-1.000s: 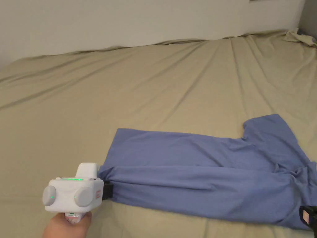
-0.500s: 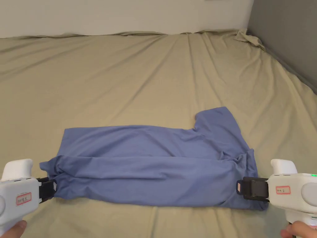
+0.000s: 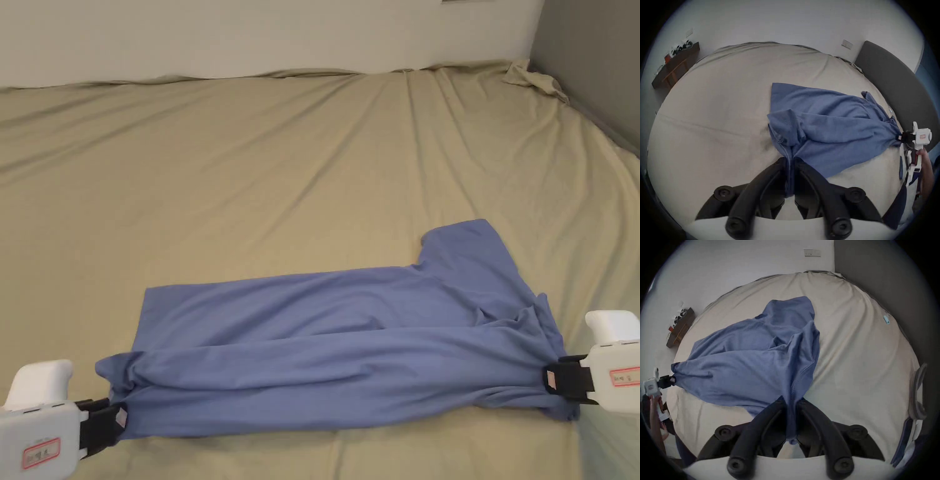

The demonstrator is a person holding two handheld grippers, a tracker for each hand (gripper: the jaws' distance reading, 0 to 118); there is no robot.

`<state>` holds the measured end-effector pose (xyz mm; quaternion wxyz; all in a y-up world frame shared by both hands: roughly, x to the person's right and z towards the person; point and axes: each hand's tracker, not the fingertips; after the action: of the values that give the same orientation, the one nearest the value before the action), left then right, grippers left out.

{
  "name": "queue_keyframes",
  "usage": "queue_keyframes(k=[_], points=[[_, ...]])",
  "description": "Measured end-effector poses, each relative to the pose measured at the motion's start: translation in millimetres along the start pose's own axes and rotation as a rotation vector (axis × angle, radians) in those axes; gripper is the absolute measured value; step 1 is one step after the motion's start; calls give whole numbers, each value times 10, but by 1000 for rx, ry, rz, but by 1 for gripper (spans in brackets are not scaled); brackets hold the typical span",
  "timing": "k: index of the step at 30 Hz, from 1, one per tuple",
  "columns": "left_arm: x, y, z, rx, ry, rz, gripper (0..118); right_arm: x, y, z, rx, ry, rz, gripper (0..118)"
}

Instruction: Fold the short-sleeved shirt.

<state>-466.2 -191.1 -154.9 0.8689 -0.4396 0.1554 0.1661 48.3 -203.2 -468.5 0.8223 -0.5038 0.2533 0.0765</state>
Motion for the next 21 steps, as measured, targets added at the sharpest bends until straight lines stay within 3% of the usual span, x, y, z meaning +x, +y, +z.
queue_keyframes(k=[6,21], points=[[-44,-235,268,-31,-8,16,7,-161,-24,264,-105,13,111,9],[-272,-677,76,-156,44,10,7,-180,-532,52,-203,1,15,9]])
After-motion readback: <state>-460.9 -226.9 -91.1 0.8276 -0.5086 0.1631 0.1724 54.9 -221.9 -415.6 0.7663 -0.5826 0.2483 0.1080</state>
